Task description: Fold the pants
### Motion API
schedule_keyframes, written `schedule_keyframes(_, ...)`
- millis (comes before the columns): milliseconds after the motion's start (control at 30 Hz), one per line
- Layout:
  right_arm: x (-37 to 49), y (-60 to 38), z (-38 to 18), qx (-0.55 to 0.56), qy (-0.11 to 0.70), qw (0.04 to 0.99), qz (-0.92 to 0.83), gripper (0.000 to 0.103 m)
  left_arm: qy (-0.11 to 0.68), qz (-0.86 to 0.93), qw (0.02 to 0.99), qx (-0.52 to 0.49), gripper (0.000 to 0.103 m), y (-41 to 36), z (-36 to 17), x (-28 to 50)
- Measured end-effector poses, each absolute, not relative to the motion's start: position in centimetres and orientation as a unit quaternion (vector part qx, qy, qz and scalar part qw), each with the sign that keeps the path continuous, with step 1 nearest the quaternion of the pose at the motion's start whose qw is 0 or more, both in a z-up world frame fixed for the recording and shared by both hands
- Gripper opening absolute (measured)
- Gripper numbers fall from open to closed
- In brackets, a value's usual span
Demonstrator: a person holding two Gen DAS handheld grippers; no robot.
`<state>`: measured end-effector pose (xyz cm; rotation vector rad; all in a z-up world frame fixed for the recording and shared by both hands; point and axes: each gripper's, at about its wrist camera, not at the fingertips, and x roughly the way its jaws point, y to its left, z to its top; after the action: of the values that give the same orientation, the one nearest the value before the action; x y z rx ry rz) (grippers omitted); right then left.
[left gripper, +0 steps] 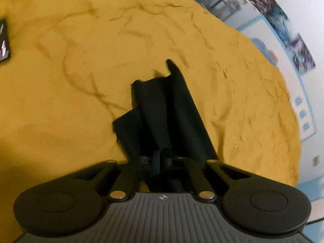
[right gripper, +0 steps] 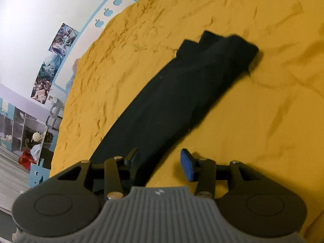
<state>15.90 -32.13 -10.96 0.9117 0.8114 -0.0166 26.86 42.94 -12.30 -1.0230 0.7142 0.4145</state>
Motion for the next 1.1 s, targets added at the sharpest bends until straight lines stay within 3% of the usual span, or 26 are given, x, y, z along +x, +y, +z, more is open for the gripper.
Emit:
schedule_keyframes(100,15.3,-31.8,-10.9,0.436,0.378,0.816,-0.008,0.043,0.257,0.168,0.793,-0.526,0.001,43.5,-11.2,24.0)
schedule_keyframes(267,15.7,-31.7,-10.4,0.435,0.374,0.819,0.001,0.043,0.322,0.215,0.782,-0.489,0.002,44.0,-12.5,23.4)
schedule_keyframes(500,15.4,-31.7,-10.6,0.422,0.381,0.823,-0.008,0.043,0.29,0.198,0.776,-0.524,0.015,44.5,-14.1,22.2)
schedule_keyframes(600,14.9,-33.2,-10.4,0.402,0.383,0.829,-0.063,0.043,0.276,0.197,0.761,-0.553,0.036,43.8,-13.8,21.1)
schedule_keyframes(667,14.6,-34.6,-10.3,0.403,0.374,0.829,-0.105,0.043,0.264,0.194,0.752,-0.572,0.056,42.9,-13.4,20.4)
schedule_keyframes(767,14.3,-37.2,-10.2,0.434,0.351,0.816,-0.15,0.045,0.256,0.179,0.757,-0.574,0.073,41.4,-12.9,19.8)
schedule_keyframes(867,14.8,-38.9,-10.6,0.46,0.33,0.804,-0.181,0.052,0.27,0.176,0.771,-0.549,0.073,39.9,-12.5,19.8)
schedule_keyframes(967,16.4,-39.8,-11.0,0.477,0.319,0.794,-0.203,0.052,0.275,0.173,0.782,-0.532,0.074,38.5,-12.1,19.3)
schedule_keyframes(1100,20.1,-37.2,-7.3,0.258,0.293,0.89,-0.237,0.054,0.289,0.161,0.8,-0.501,0.074,36.2,-11.4,18.4)
